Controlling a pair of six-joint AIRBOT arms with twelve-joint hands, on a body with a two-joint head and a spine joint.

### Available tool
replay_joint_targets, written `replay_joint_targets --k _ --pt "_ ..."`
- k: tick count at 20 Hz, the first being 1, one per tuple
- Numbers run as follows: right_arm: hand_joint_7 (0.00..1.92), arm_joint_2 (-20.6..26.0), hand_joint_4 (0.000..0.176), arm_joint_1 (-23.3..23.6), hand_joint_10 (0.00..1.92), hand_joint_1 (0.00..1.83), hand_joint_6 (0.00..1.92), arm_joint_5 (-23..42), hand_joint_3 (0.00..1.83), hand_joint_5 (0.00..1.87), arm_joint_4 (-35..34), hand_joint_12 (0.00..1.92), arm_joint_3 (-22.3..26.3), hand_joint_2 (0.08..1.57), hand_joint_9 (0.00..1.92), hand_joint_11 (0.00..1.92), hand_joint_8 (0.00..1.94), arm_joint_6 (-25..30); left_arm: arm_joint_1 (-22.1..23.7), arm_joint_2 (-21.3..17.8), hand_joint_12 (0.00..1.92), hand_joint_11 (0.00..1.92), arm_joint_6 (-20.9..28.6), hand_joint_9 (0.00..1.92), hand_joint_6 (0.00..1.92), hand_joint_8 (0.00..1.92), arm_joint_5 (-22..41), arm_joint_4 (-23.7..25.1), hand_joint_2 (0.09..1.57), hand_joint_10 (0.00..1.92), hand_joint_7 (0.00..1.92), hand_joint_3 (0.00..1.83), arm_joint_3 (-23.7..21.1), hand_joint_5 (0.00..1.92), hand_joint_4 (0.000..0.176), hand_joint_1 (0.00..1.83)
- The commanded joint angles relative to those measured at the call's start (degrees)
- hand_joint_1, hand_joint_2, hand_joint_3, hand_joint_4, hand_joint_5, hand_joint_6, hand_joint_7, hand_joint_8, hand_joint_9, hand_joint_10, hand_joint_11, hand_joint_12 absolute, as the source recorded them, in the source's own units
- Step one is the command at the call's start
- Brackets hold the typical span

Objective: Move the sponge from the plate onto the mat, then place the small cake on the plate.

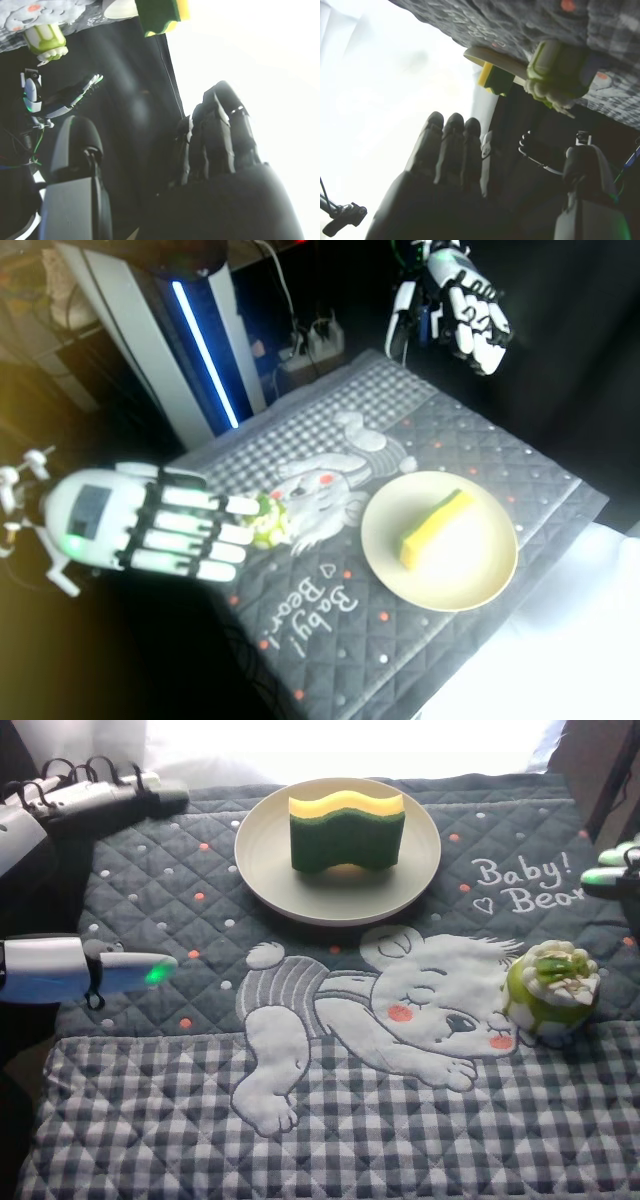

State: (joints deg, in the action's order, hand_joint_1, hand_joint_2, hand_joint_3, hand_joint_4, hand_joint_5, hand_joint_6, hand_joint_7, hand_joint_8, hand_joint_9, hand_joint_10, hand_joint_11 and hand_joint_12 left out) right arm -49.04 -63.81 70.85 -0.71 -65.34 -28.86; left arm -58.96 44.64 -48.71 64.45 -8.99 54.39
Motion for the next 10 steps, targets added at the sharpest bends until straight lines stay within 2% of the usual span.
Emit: replay_joint_targets --k 1,2,3,4,5,6,7,8,9,10 --pt "0.30 0.12 0.041 0.47 0.02 0.92 0.00 6.82 0.01 0.38 -1.72 0.91 -0.25 1.07 0.31 0.00 0.00 -0.08 1.59 0.62 0.88 0.00 -0.68 0.28 0.00 0.00 5.76 -0.32 0.98 0.02 0.26 0.01 0.41 0.41 0.076 0.74" --pt "0.30 0.12 0.012 0.73 0.02 0.91 0.00 6.86 0.02 0.39 -1.41 0.92 -0.18 1.10 0.30 0.00 0.00 -0.08 3.85 1.44 0.89 0.03 -2.64 0.31 0.00 0.01 3.40 -0.13 0.98 0.03 0.28 0.01 1.12 0.40 0.078 0.69" --pt "0.28 0.13 0.021 0.98 0.01 0.85 0.00 7.05 0.02 0.38 -1.03 0.91 -0.07 1.11 0.29 0.00 0.00 -0.08 6.63 2.56 0.89 0.04 -3.85 0.32 0.00 0.01 0.22 0.46 0.97 0.03 0.28 0.00 2.27 0.39 0.078 0.70" --pt "0.24 0.15 0.029 1.02 0.01 0.86 0.00 7.81 0.01 0.37 -0.84 0.77 0.06 1.13 0.23 0.00 0.00 -0.08 10.98 4.82 0.88 0.01 -4.25 0.28 0.00 0.00 -3.99 1.79 0.96 0.01 0.27 0.00 4.65 0.37 0.099 0.69" --pt "0.24 0.16 0.024 1.02 0.01 0.87 0.00 8.47 0.01 0.38 -0.83 0.78 0.17 1.14 0.23 0.00 0.00 -0.08 13.93 6.56 0.78 0.00 -4.25 0.24 0.00 0.00 -7.18 2.72 0.96 0.01 0.27 0.00 6.31 0.37 0.064 0.70" --pt "0.25 0.14 0.018 1.01 0.01 0.86 0.00 9.22 0.00 0.38 -0.87 0.82 0.26 1.14 0.24 0.00 0.00 -0.08 17.73 8.93 0.71 0.00 -4.25 0.22 0.00 0.00 -12.12 4.23 0.96 0.00 0.27 0.00 9.36 0.36 0.061 0.71" --pt "0.23 0.12 0.000 1.01 0.01 0.80 0.00 10.06 0.01 0.36 -0.89 0.84 0.41 1.17 0.24 0.00 0.00 -0.07 21.32 11.25 0.61 0.00 -4.24 0.21 0.00 0.00 -16.90 5.87 0.96 0.00 0.28 0.00 11.85 0.37 0.049 0.74" --pt "0.23 0.09 0.002 1.02 0.00 0.78 0.00 11.27 0.01 0.35 -0.85 0.84 0.65 1.17 0.24 0.00 0.00 -0.07 25.42 13.58 0.59 0.00 -4.24 0.23 0.01 0.01 -21.90 8.03 0.95 0.01 0.31 0.00 14.66 0.38 0.050 0.75" --pt "0.22 0.09 0.024 1.02 0.00 0.70 0.00 12.59 0.01 0.33 -0.72 0.83 0.83 1.18 0.24 0.00 0.00 -0.07 28.17 15.82 0.70 0.03 -4.24 0.28 0.01 0.01 -25.52 9.56 0.94 0.01 0.35 0.00 16.91 0.41 0.037 0.78" --pt "0.25 0.09 0.057 1.02 0.01 0.55 0.00 13.62 0.00 0.31 -0.53 0.88 0.94 1.18 0.30 0.02 0.00 -0.07 30.09 17.67 0.76 0.05 -4.26 0.32 0.00 0.00 -28.11 10.53 0.91 0.00 0.38 0.00 18.76 0.41 0.073 0.64"
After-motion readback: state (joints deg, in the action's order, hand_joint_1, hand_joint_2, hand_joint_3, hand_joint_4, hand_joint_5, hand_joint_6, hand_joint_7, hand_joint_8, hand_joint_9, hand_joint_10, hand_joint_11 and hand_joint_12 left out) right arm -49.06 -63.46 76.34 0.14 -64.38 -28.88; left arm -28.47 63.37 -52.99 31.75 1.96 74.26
